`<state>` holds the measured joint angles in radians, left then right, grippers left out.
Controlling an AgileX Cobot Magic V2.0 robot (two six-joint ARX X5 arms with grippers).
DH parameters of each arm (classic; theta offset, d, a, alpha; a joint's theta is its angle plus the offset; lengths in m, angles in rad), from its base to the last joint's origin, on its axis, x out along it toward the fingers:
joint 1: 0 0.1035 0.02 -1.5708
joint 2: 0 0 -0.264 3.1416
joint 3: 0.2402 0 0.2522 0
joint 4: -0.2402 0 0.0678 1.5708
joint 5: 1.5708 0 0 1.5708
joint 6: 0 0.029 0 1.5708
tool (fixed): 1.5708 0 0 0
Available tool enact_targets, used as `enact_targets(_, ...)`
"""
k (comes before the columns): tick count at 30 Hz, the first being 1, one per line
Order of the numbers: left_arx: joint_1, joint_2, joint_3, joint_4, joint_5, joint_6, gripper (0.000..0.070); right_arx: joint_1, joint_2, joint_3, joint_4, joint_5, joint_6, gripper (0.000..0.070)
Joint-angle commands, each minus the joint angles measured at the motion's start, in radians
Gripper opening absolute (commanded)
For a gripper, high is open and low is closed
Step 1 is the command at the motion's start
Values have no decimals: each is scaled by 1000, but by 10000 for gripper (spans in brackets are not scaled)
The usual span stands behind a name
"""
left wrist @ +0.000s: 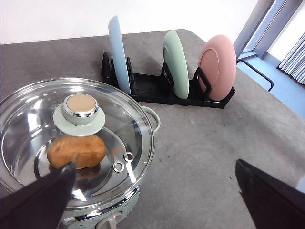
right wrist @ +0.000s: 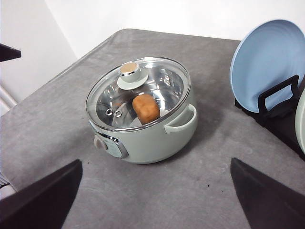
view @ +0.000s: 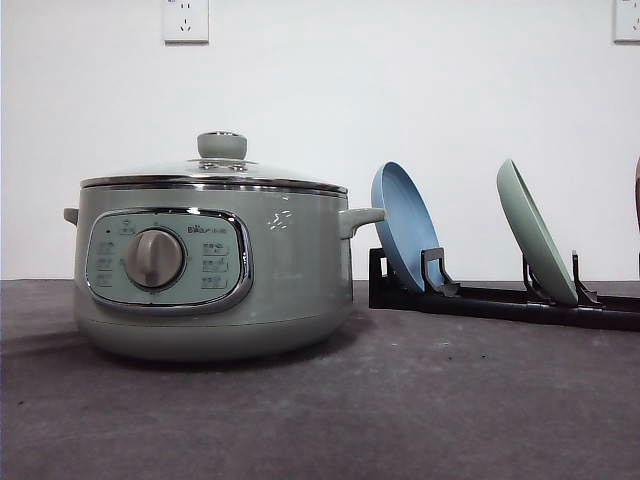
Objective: Transfer potato from steamer to green plate
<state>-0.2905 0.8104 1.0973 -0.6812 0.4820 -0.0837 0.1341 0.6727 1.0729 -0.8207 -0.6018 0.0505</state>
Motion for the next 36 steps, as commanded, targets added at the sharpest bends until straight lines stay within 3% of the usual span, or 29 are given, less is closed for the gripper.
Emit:
enact_targets(1, -5, 5, 20, 7, 10, 11, 700, 3, 5, 21, 4, 0, 21, 634)
enact_targets(18, -5, 5, 20, 0, 10, 13, 700, 3, 5, 21, -7, 0, 24, 630)
enact_targets(22, -5, 5, 20, 1, 10, 13, 700, 3, 18, 21, 15, 0, 84, 630)
enact_targets(27, -5, 5, 20, 10, 10, 13, 700, -2, 104, 28, 77, 54, 161, 630)
enact_targets(36, -5, 6, 20, -3, 10, 14, 700, -11, 404, 139, 137, 89, 175, 630)
